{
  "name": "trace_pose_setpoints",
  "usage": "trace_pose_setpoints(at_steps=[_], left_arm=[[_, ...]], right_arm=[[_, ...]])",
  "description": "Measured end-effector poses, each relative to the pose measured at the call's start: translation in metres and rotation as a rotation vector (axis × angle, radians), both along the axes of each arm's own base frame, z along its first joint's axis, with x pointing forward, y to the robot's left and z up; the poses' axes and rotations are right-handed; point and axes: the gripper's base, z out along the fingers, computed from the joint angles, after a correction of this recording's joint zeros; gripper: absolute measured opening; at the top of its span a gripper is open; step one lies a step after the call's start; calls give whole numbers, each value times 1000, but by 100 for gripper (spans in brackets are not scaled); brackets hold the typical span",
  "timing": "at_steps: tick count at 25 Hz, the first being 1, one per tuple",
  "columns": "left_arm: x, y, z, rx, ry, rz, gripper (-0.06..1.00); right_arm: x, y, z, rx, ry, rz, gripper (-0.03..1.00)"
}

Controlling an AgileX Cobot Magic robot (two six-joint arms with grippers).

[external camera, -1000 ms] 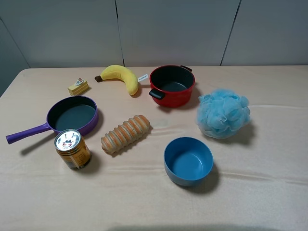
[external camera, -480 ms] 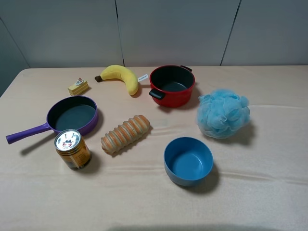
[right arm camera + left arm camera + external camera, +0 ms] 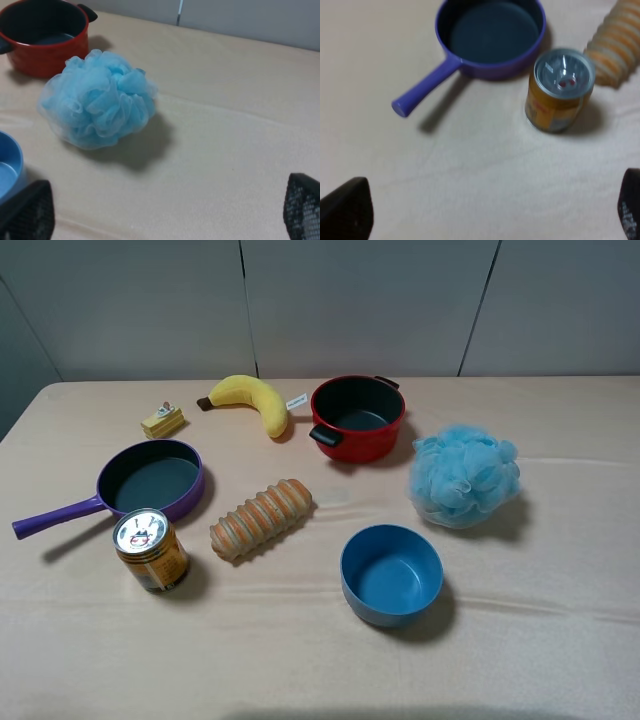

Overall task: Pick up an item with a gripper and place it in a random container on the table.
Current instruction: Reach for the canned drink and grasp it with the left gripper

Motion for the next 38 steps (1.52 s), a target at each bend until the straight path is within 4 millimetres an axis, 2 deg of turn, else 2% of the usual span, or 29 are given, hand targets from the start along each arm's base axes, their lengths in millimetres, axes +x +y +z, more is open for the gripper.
trace_pose_setpoints(at_steps=[13,20,27,33,38], left_arm=[[47,-8,21,57,187,-119,99],[73,-24,14,97,311,-256,99],[97,-39,-2,250,398,-385,99],[122,-57,1,287,438,-443,99],[144,-70,-6,310,498,-489,99]], right_arm=[[0,0,0,0,0,0,69],[0,0,0,0,0,0,69],[0,0,0,0,0,0,69],[0,0,0,0,0,0,69],[0,0,0,0,0,0,69]])
